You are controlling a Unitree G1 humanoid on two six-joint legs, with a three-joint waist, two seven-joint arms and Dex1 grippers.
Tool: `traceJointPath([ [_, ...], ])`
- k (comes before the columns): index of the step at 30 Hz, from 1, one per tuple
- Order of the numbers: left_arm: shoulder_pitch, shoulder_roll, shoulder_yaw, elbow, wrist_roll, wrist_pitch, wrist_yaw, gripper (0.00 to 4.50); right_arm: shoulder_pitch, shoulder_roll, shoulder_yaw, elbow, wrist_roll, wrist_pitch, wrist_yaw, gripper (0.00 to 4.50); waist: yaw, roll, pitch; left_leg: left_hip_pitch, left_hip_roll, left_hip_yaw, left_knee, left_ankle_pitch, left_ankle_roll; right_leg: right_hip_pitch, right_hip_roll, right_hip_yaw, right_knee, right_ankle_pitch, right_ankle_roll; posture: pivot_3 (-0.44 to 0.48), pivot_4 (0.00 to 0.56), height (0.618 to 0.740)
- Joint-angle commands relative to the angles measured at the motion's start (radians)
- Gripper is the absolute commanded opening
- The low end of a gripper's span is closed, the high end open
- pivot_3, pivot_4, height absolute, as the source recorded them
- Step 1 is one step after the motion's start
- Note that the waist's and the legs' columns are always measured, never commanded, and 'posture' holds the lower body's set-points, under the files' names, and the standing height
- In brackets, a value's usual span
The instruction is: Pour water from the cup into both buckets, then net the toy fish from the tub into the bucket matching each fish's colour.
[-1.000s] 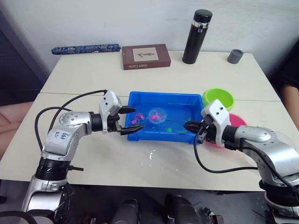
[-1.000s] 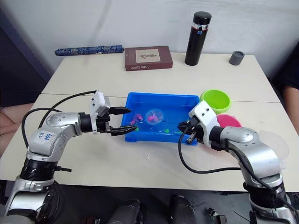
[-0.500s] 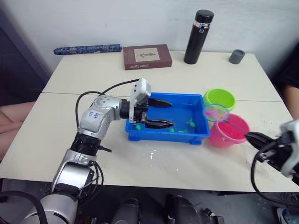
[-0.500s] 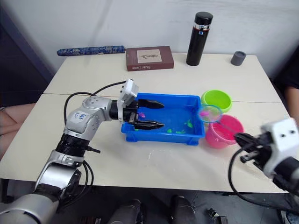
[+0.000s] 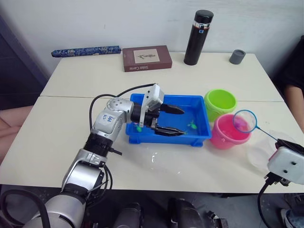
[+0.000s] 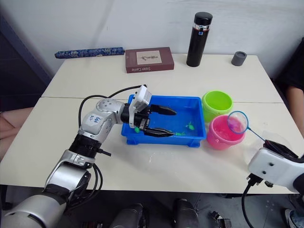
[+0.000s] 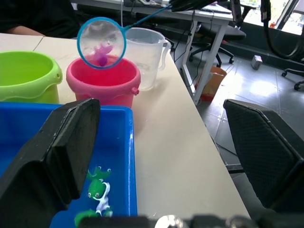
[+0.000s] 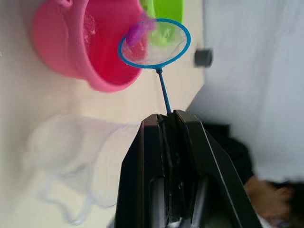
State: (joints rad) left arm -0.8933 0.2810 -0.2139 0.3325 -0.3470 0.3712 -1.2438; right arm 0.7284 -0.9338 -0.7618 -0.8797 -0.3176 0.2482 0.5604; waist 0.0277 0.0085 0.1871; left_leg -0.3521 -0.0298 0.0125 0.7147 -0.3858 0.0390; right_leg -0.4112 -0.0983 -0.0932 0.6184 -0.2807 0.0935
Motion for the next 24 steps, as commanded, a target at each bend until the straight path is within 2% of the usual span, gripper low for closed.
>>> traceJointPath([
  [1, -0.012, 0.009, 0.021, -0.01, -0.001, -0.005, 0.004, 4.48, -0.009, -0.003, -0.022, 0.053, -0.095, -0.146, 0.02, 0.0, 0.005, 0.0, 0.0, 0.0, 0.0, 0.0, 0.0, 0.0, 0.0, 0.0, 0.0, 0.0, 0.0, 0.0, 0.0, 0.0, 0.15, 0.74],
  [4, -0.007, 0.014, 0.025, -0.016, 0.0, -0.004, 0.011, 4.48, -0.012, 0.005, -0.037, 0.094, -0.14, -0.243, 0.05, 0.0, 0.009, 0.0, 0.0, 0.0, 0.0, 0.0, 0.0, 0.0, 0.0, 0.001, 0.0, 0.0, -0.001, 0.0, 0.0, 0.0, 0.15, 0.74],
  [8, 0.001, 0.024, 0.029, -0.019, 0.005, -0.006, 0.02, 4.48, -0.068, 0.056, -0.082, 0.129, -0.076, -0.263, 0.078, 0.0, 0.009, 0.0, 0.0, 0.0, 0.0, 0.0, 0.0, 0.0, 0.0, 0.001, 0.001, -0.001, -0.001, 0.0, 0.0, 0.0, 0.15, 0.74],
  [13, 0.017, 0.061, 0.036, 0.009, 0.034, -0.023, 0.042, 4.48, -0.354, 0.151, -0.027, 0.046, 0.268, 0.07, 0.109, 0.0, -0.003, 0.001, 0.0, 0.0, 0.001, -0.001, 0.001, 0.0, 0.0, 0.002, 0.0, -0.001, -0.001, 0.0, 0.0, 0.0, 0.15, 0.74],
  [17, 0.048, 0.12, 0.072, 0.007, 0.047, -0.012, 0.08, 4.48, -0.529, 0.137, 0.123, 0.023, 0.438, 0.289, 0.144, 0.0, -0.007, 0.002, 0.0, 0.001, 0.003, -0.001, 0.001, 0.0, -0.001, 0.001, 0.001, -0.001, 0.0, 0.0, -0.001, 0.0, 0.15, 0.74],
  [19, 0.077, 0.166, 0.094, -0.018, 0.052, -0.002, 0.103, 4.48, -0.623, 0.13, 0.241, 0.042, 0.498, 0.377, 0.146, 0.0, -0.007, 0.002, 0.0, 0.001, 0.003, -0.002, 0.0, 0.0, -0.001, 0.0, 0.001, -0.002, 0.001, -0.001, -0.002, 0.0, 0.15, 0.74],
  [24, 0.171, 0.28, 0.15, -0.118, 0.062, 0.051, 0.171, 4.48, -0.841, 0.146, 0.513, 0.149, 0.53, 0.475, 0.129, 0.0, -0.003, 0.002, 0.0, -0.001, 0.002, -0.002, 0.001, 0.0, -0.001, -0.001, -0.001, -0.002, 0.001, -0.001, -0.002, 0.0, 0.15, 0.74],
])
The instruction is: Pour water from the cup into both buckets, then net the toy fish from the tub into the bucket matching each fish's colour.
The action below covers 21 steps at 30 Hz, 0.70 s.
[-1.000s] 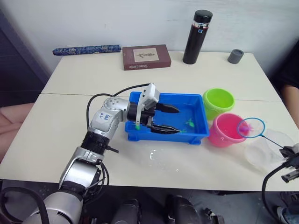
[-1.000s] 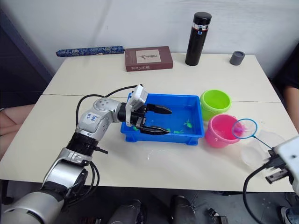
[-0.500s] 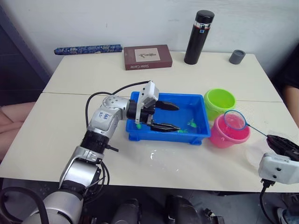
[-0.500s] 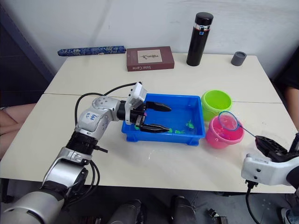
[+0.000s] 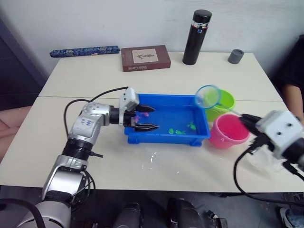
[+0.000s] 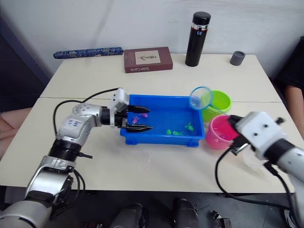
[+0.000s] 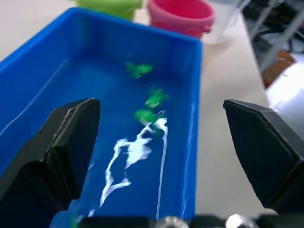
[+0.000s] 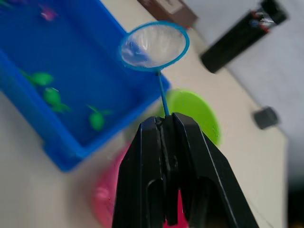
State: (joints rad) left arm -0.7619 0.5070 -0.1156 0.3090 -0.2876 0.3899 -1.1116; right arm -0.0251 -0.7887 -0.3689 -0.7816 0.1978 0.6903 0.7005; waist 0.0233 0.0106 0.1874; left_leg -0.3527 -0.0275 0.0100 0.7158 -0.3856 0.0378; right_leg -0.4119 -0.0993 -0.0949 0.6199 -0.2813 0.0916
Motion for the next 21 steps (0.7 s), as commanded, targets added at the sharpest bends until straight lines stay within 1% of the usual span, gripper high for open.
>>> traceJointPath([
  [1, 0.071, 0.081, 0.069, -0.137, -0.004, 0.06, 0.052, 4.48, -0.137, 0.01, 0.186, 0.091, 0.003, 0.027, -0.012, 0.0, 0.0, 0.0, 0.0, 0.0, -0.001, -0.001, 0.0, 0.0, 0.0, 0.0, -0.001, -0.001, 0.0, 0.0, 0.0, 0.0, 0.15, 0.74],
  [3, 0.126, 0.123, 0.103, -0.22, -0.023, 0.114, 0.079, 4.48, -0.22, 0.032, 0.287, 0.164, -0.019, 0.015, -0.022, 0.0, -0.002, 0.0, 0.0, -0.001, -0.001, -0.001, 0.0, 0.0, 0.0, 0.0, -0.002, -0.001, -0.001, 0.0, 0.0, 0.0, 0.15, 0.74],
  [7, 0.203, 0.166, 0.154, -0.324, -0.043, 0.181, 0.126, 4.48, -0.309, 0.058, 0.388, 0.262, -0.046, 0.002, -0.032, 0.0, 0.005, 0.0, 0.0, -0.003, -0.002, -0.004, 0.0, 0.0, 0.001, -0.001, -0.003, -0.004, -0.001, 0.0, 0.0, 0.0, 0.15, 0.74],
  [10, 0.26, 0.187, 0.193, -0.396, -0.058, 0.224, 0.164, 4.48, -0.364, 0.056, 0.48, 0.352, -0.103, -0.04, -0.03, 0.0, 0.0, 0.0, 0.0, -0.003, -0.004, -0.005, 0.0, 0.0, 0.001, 0.0, -0.005, -0.005, -0.001, 0.0, 0.0, 0.0, 0.15, 0.74],
  [16, 0.307, 0.202, 0.223, -0.46, -0.074, 0.258, 0.204, 4.48, -0.411, 0.064, 0.55, 0.445, -0.156, -0.081, -0.025, 0.0, -0.001, 0.0, 0.0, -0.003, -0.004, -0.005, 0.0, 0.0, 0.001, -0.001, -0.005, -0.007, -0.001, 0.0, 0.0, 0.0, 0.15, 0.74],
  [21, 0.321, 0.205, 0.236, -0.481, -0.083, 0.265, 0.232, 4.48, -0.442, 0.108, 0.59, 0.523, -0.165, -0.115, -0.013, 0.0, -0.004, 0.0, 0.0, -0.003, -0.004, -0.005, 0.0, 0.0, 0.001, -0.001, -0.005, -0.007, -0.001, 0.0, 0.0, 0.0, 0.15, 0.74],
])
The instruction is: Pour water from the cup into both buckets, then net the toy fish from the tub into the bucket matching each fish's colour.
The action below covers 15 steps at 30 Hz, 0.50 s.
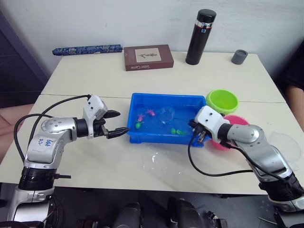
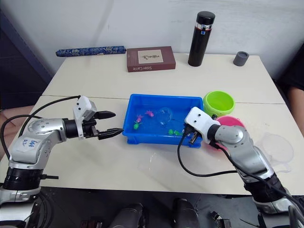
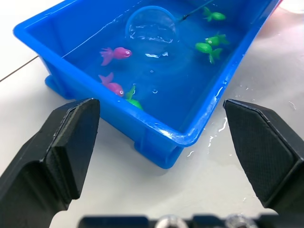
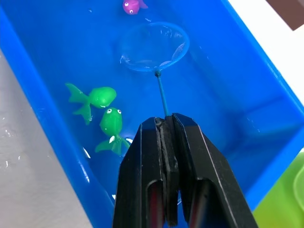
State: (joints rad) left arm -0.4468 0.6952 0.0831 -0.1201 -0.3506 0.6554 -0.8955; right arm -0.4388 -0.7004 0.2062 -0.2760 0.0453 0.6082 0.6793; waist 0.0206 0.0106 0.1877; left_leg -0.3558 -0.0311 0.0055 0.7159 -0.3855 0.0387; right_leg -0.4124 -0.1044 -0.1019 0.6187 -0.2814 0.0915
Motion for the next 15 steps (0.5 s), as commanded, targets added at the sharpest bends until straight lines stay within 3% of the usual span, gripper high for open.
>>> traceJointPath([
  [1, 0.009, 0.017, 0.039, -0.055, -0.023, 0.001, 0.021, 4.48, -0.039, 0.041, 0.019, 0.037, -0.009, -0.034, 0.007, 0.0, -0.001, 0.0, 0.0, 0.0, 0.0, 0.0, 0.0, 0.0, 0.0, 0.0, 0.0, 0.0, 0.0, 0.0, 0.0, 0.0, 0.15, 0.74],
  [8, 0.016, 0.012, 0.039, -0.074, -0.034, 0.007, 0.042, 4.48, -0.106, 0.171, -0.012, 0.11, 0.042, 0.007, -0.003, 0.0, -0.005, 0.0, 0.0, 0.0, 0.0, 0.0, 0.0, 0.0, 0.0, 0.0, 0.0, 0.0, 0.0, 0.0, 0.0, 0.0, 0.15, 0.74],
  [15, -0.022, -0.013, 0.027, -0.049, -0.079, 0.014, 0.036, 4.48, -0.083, 0.198, -0.137, -0.022, 0.183, 0.174, 0.003, 0.0, 0.002, 0.0, 0.0, 0.0, 0.0, 0.0, 0.0, 0.0, 0.0, 0.0, 0.0, 0.0, 0.0, 0.0, 0.0, 0.0, 0.15, 0.74],
])
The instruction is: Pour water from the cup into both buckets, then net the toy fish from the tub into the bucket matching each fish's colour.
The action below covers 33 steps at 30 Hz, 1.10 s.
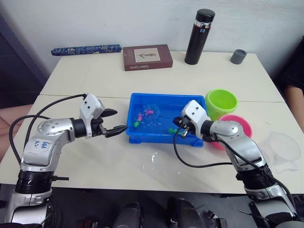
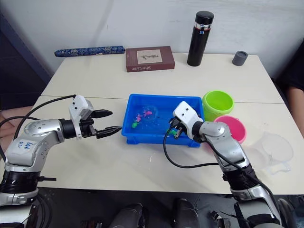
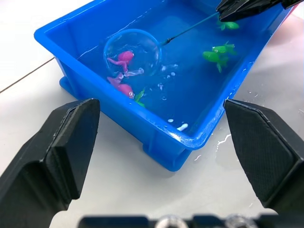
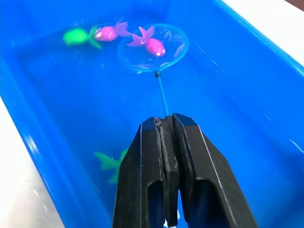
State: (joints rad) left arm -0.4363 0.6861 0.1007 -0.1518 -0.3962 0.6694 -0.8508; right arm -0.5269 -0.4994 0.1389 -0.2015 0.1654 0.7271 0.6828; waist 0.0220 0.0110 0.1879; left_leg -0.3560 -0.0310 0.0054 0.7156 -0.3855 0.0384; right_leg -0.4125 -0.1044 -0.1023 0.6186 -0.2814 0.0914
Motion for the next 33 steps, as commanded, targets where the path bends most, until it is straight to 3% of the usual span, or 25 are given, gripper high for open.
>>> traceJointPath([
  [1, -0.042, -0.011, 0.005, -0.011, -0.041, 0.0, -0.013, 4.48, 0.012, -0.006, -0.089, -0.123, 0.083, 0.084, -0.003, 0.0, 0.001, 0.0, 0.0, 0.0, 0.0, 0.0, 0.0, 0.0, 0.0, 0.0, 0.0, 0.0, 0.0, 0.0, 0.0, 0.0, 0.15, 0.74],
  [5, -0.1, -0.049, -0.016, 0.024, -0.081, 0.002, -0.051, 4.48, 0.057, -0.028, -0.188, -0.265, 0.165, 0.207, -0.024, 0.0, 0.001, 0.0, 0.0, 0.0, 0.0, 0.0, 0.0, 0.0, 0.0, 0.0, 0.0, 0.0, 0.0, 0.0, 0.0, 0.0, 0.15, 0.74],
  [11, -0.245, -0.135, -0.099, 0.144, -0.104, -0.039, -0.165, 4.48, 0.234, -0.128, -0.451, -0.539, 0.297, 0.344, -0.021, 0.0, 0.008, 0.0, 0.0, -0.001, -0.001, 0.0, 0.0, 0.0, 0.0, 0.0, 0.0, -0.001, 0.0, 0.0, 0.0, 0.0, 0.15, 0.74],
  [18, -0.388, -0.248, -0.183, 0.334, -0.057, -0.168, -0.274, 4.48, 0.505, -0.197, -0.902, -0.806, 0.402, 0.511, -0.002, 0.0, 0.007, 0.0, 0.0, 0.0, -0.001, 0.001, 0.0, 0.0, 0.0, 0.001, 0.002, 0.0, 0.001, 0.0, 0.0, 0.0, 0.15, 0.74],
  [23, -0.468, -0.329, -0.236, 0.429, -0.028, -0.252, -0.335, 4.48, 0.668, -0.224, -1.171, -0.846, 0.487, 0.517, -0.009, 0.0, 0.009, 0.0, 0.0, 0.001, -0.001, 0.002, -0.001, 0.0, 0.001, 0.001, 0.002, 0.001, 0.001, 0.0, 0.0, 0.0, 0.15, 0.74],
  [29, -0.522, -0.376, -0.233, 0.516, 0.001, -0.324, -0.345, 4.48, 0.812, -0.246, -1.29, -0.846, 0.524, 0.46, -0.038, 0.0, 0.005, 0.0, 0.0, 0.002, -0.001, 0.002, -0.001, 0.0, 0.002, 0.002, 0.001, 0.002, 0.001, 0.0, 0.0, 0.0, 0.15, 0.74],
  [31, -0.527, -0.377, -0.236, 0.531, 0.011, -0.341, -0.356, 4.48, 0.929, -0.275, -1.273, -0.846, 0.431, 0.357, -0.02, 0.0, 0.004, 0.0, 0.0, 0.002, -0.001, 0.002, -0.002, 0.0, 0.001, 0.001, 0.001, 0.002, 0.001, 0.0, 0.0, 0.0, 0.15, 0.74],
  [33, -0.522, -0.38, -0.237, 0.533, 0.018, -0.347, -0.36, 4.48, 1.101, -0.315, -1.182, -0.84, 0.195, 0.134, -0.003, 0.0, 0.009, 0.001, 0.0, 0.002, -0.001, 0.003, -0.002, 0.0, 0.001, 0.001, 0.001, 0.002, 0.001, 0.0, 0.0, 0.0, 0.15, 0.74],
])
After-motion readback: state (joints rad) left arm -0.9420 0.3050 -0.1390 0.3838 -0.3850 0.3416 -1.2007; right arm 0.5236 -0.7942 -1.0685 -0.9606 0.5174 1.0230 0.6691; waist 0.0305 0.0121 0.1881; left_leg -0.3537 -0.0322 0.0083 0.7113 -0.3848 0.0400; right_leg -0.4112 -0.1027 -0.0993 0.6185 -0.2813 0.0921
